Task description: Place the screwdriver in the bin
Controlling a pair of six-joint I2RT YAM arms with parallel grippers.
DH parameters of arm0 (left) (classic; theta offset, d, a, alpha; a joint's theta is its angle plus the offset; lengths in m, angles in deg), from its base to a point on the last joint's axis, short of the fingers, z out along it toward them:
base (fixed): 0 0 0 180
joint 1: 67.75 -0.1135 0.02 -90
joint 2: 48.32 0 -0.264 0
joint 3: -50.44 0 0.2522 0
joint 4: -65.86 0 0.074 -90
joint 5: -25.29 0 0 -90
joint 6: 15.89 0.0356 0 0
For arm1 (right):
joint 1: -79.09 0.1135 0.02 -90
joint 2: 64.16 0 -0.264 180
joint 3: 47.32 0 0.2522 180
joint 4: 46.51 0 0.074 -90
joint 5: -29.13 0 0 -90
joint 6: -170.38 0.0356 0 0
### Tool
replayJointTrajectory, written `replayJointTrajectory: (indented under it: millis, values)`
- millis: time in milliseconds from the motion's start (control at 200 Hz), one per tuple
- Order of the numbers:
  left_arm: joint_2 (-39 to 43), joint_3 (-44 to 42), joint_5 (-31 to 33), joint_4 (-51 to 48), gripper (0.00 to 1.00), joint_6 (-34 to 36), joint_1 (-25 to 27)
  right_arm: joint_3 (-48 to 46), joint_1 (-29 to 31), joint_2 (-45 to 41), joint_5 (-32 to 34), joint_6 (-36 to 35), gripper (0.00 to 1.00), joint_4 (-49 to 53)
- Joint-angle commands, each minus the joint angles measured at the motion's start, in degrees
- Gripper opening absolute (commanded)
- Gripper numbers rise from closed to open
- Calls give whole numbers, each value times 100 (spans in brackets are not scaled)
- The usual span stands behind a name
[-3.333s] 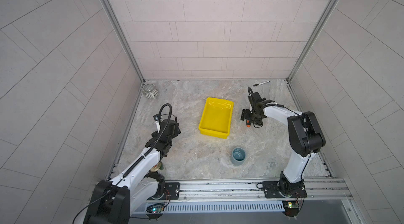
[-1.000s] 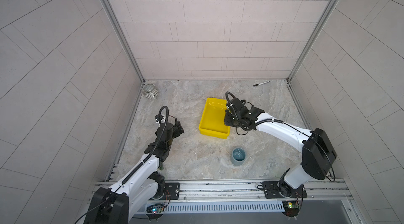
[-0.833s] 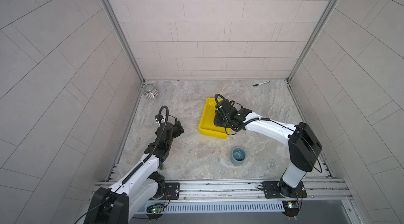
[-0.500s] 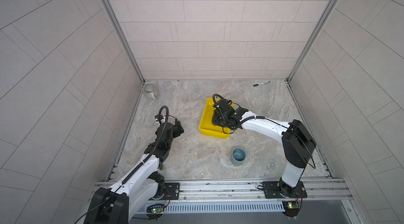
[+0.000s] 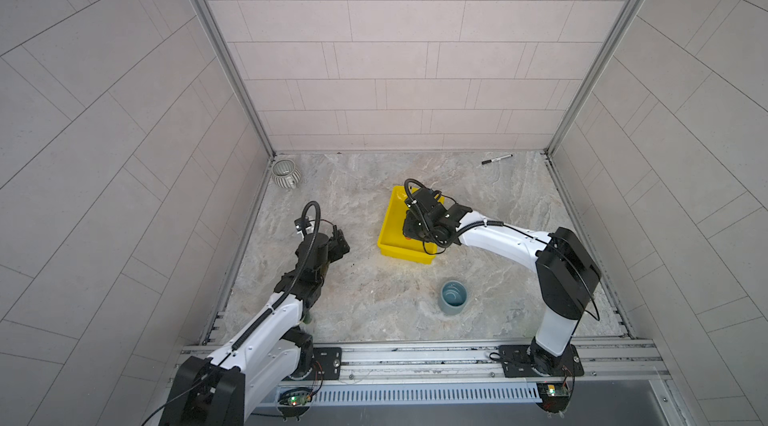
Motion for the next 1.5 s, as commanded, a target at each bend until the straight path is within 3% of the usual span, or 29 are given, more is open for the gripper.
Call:
replayJointTrajectory:
  millis: [0,405,580,686,851,1031,1131,1176,1231,1376,1491]
  values:
    - [64,-97,25,63,94,36,-30,124,0,-168,127,79,34,96]
    - [25,-103,-121,137,94,65,-27,176,-76,-442,318,-135,36,310]
    - [-88,-93,-1161,427,94,459,-26,101,-179,-506,177,-272,36,336]
    - [-291,-104,-1892,756,94,344,24,95,-359,-688,77,-579,36,517]
    - [-973,107,-2467,1317,94,-237,404,-531,-1309,-1662,305,-1164,37,922]
    - [-1915,651,-2432,1610,94,-213,1315,-1740,-2860,-3112,362,-1945,39,859]
    - [-2336,923,-2384,1577,95,-69,1755,-2209,-3573,-3835,280,-2295,44,864]
    - [-2404,969,-2298,1602,95,-84,1904,-2351,-3812,-4068,266,-2432,51,874]
    - [-2425,1006,-2181,1625,95,-130,2058,-2476,-4039,-4268,255,-2569,54,875]
    - [-2570,1136,-2099,1875,97,-420,2415,-2598,-4272,-4382,754,-3032,75,799]
    - [-2791,1262,-2148,2062,100,-576,2605,-2780,-4272,-4369,1518,-3422,79,371]
